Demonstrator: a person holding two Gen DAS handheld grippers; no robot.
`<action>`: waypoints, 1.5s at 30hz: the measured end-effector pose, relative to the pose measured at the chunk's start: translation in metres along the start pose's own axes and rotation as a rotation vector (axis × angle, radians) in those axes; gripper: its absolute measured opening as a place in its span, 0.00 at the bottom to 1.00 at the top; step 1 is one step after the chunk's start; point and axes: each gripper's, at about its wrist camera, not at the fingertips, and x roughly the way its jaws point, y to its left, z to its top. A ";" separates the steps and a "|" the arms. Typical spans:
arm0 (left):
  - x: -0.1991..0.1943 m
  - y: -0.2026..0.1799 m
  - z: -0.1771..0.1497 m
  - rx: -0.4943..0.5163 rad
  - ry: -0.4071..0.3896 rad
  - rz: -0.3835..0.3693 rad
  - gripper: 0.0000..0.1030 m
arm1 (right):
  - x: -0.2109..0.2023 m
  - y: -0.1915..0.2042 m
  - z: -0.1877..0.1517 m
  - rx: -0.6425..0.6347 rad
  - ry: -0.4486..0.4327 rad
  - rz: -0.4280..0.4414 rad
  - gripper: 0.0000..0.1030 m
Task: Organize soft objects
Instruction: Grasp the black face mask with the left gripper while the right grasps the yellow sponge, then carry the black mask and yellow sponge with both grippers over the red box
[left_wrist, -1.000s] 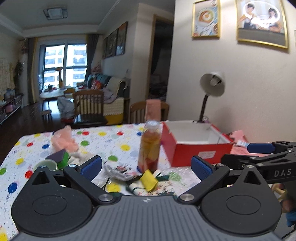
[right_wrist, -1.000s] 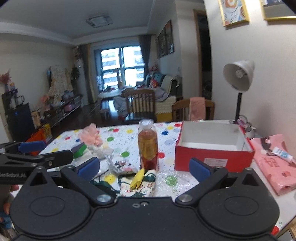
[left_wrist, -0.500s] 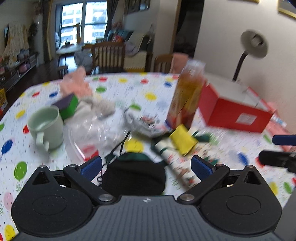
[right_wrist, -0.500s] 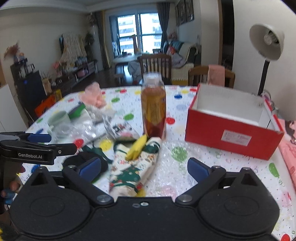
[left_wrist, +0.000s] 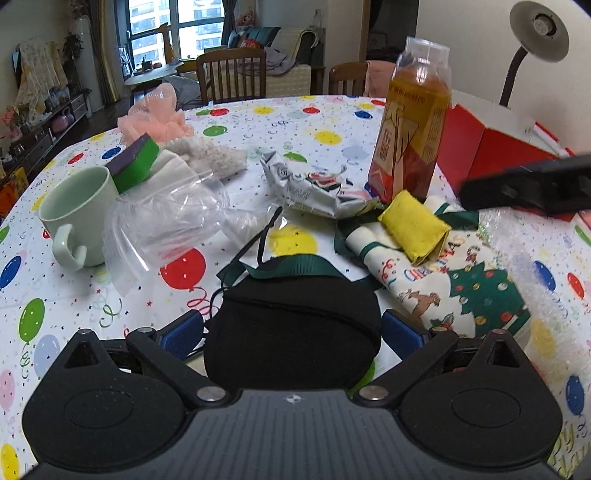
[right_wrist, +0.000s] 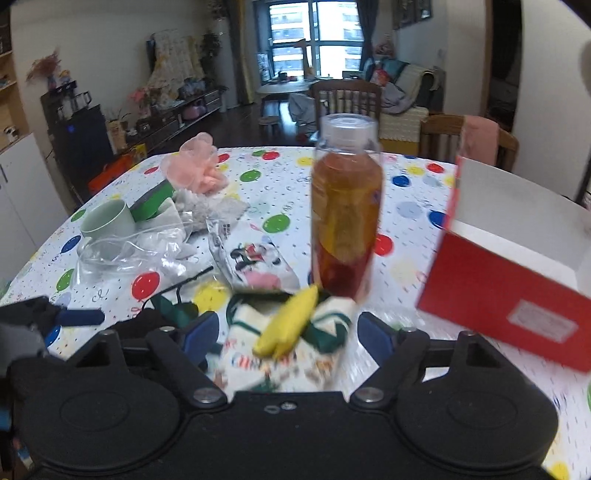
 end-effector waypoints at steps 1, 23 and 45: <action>0.002 -0.001 -0.001 0.006 0.003 0.005 1.00 | 0.008 0.000 0.003 -0.004 0.011 0.003 0.77; 0.012 -0.001 -0.013 -0.029 0.045 -0.058 0.81 | 0.077 0.003 0.003 -0.058 0.148 0.006 0.33; -0.047 0.013 -0.002 -0.025 -0.010 -0.164 0.24 | 0.019 0.025 0.000 -0.083 0.021 0.014 0.15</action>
